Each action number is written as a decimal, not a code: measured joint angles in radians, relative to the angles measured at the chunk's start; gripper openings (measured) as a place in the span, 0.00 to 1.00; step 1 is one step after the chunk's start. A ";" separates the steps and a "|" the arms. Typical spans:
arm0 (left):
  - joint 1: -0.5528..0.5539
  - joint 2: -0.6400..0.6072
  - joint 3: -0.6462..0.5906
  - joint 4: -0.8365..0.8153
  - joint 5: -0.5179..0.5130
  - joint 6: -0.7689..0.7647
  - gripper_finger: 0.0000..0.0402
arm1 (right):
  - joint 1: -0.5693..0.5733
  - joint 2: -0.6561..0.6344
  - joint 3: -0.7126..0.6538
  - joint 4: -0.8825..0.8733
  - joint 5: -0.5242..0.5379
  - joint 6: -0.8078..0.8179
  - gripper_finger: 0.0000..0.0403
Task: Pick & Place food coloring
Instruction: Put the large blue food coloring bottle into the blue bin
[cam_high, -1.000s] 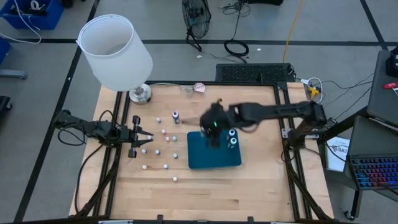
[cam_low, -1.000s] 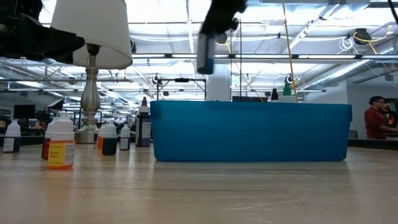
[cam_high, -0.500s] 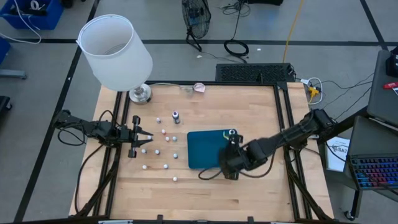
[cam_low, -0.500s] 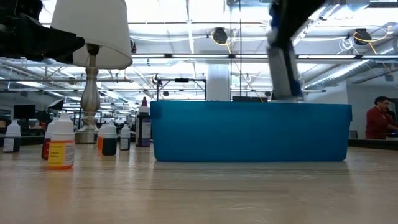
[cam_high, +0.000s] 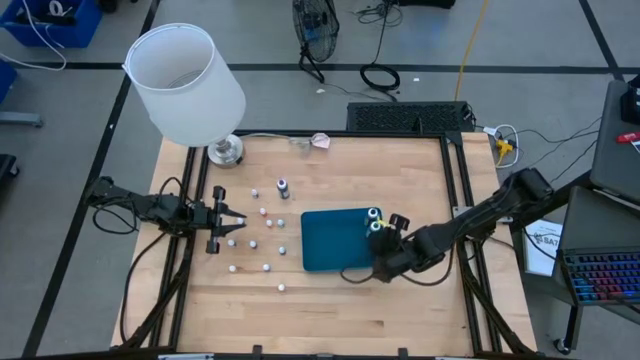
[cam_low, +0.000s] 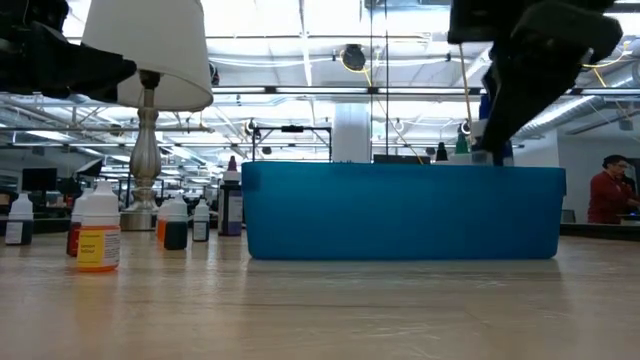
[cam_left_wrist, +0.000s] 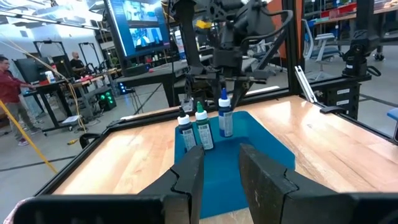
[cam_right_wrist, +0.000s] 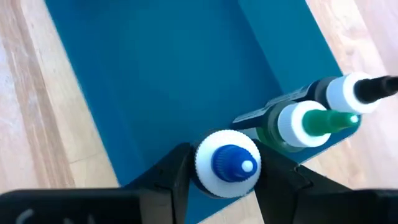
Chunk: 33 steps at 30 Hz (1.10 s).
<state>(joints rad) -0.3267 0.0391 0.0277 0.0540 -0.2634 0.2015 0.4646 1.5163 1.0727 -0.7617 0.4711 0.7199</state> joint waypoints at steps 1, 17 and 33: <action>0.000 0.000 0.000 0.001 0.000 0.000 0.26 | 0.000 -0.017 -0.025 0.028 0.000 0.001 0.32; -0.001 0.000 0.000 0.001 0.000 0.000 0.26 | 0.000 -0.105 -0.197 0.256 -0.049 0.002 0.32; 0.000 0.000 0.000 0.002 0.000 0.000 0.26 | -0.004 -0.105 -0.197 0.250 -0.086 0.053 0.47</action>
<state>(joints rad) -0.3267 0.0391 0.0277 0.0555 -0.2638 0.2013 0.4601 1.4113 0.8757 -0.5121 0.3855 0.7731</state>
